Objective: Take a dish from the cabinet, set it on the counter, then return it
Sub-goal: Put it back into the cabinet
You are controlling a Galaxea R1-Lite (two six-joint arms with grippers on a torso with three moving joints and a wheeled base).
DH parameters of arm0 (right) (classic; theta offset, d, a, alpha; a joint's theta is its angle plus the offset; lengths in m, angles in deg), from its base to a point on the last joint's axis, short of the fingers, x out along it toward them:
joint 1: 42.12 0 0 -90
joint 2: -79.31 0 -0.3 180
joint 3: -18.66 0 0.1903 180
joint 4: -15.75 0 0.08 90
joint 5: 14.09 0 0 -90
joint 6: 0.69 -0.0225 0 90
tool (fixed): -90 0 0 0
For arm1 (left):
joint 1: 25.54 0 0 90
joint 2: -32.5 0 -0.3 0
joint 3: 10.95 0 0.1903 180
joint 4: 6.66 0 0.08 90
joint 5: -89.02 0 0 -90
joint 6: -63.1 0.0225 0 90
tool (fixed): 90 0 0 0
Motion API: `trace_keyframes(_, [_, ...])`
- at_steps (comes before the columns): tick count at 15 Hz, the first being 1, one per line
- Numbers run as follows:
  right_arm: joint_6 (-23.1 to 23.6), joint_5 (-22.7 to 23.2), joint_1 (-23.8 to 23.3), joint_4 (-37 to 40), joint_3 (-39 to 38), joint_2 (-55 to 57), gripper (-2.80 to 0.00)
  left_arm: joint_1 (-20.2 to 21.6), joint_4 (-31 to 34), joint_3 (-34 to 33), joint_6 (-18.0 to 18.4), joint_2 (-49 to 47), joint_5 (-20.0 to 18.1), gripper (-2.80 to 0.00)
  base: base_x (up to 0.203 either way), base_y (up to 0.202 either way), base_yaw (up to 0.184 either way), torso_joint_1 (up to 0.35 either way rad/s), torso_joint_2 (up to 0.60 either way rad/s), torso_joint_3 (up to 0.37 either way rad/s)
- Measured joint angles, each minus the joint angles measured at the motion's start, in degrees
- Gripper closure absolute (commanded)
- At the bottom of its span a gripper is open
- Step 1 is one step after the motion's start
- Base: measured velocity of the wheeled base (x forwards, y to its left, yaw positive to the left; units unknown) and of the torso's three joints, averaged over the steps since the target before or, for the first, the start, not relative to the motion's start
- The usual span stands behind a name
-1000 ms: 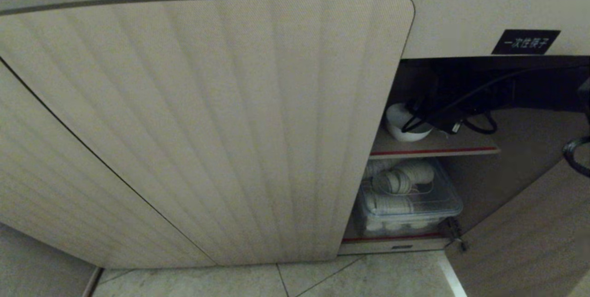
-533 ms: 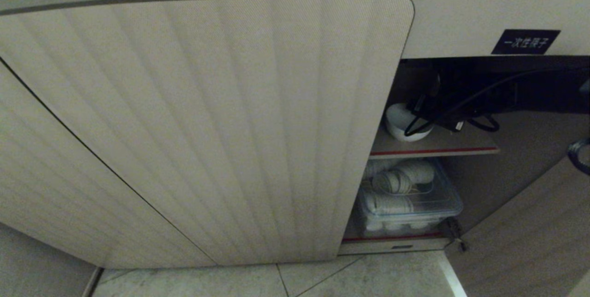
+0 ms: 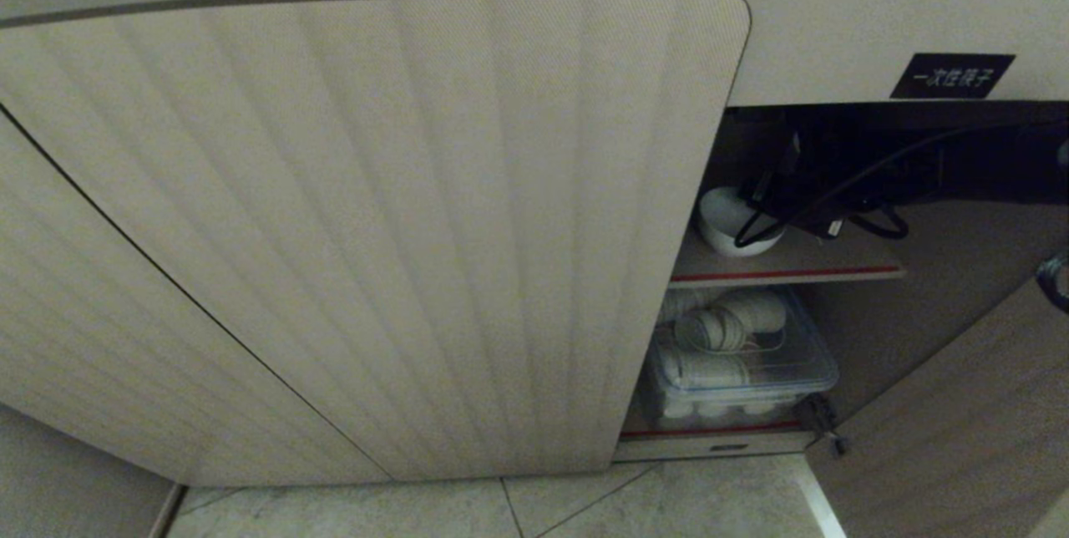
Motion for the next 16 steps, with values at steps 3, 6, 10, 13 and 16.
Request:
trace_keyframes(3, [0.0,0.0,0.2,0.0,0.0,-0.2,-2.80,0.0,0.0,0.0,0.0,0.0,0.0,0.00,0.000,0.000,0.000,0.000,0.00,0.000])
trace_keyframes(6, [-0.3,0.0,0.3,0.5,0.0,-0.4,-2.80,0.0,0.0,0.0,0.0,0.0,0.0,0.00,0.000,0.000,0.000,0.000,0.00,0.000])
trace_keyframes(10, [-0.3,0.0,0.3,0.1,-1.9,-1.1,-2.80,0.0,0.0,0.0,0.0,0.0,0.0,0.00,0.000,0.000,0.000,0.000,0.00,0.000])
trace_keyframes(13, [-0.2,0.0,0.4,0.2,-2.4,-1.5,-1.47,0.0,0.0,0.0,0.0,0.0,0.0,0.00,0.000,0.000,0.000,0.000,0.00,0.000])
trace_keyframes(16, [-0.3,0.0,0.5,0.0,-2.8,-1.6,0.00,0.0,0.0,0.0,0.0,0.0,0.0,0.00,0.000,0.000,0.000,0.000,0.00,0.000])
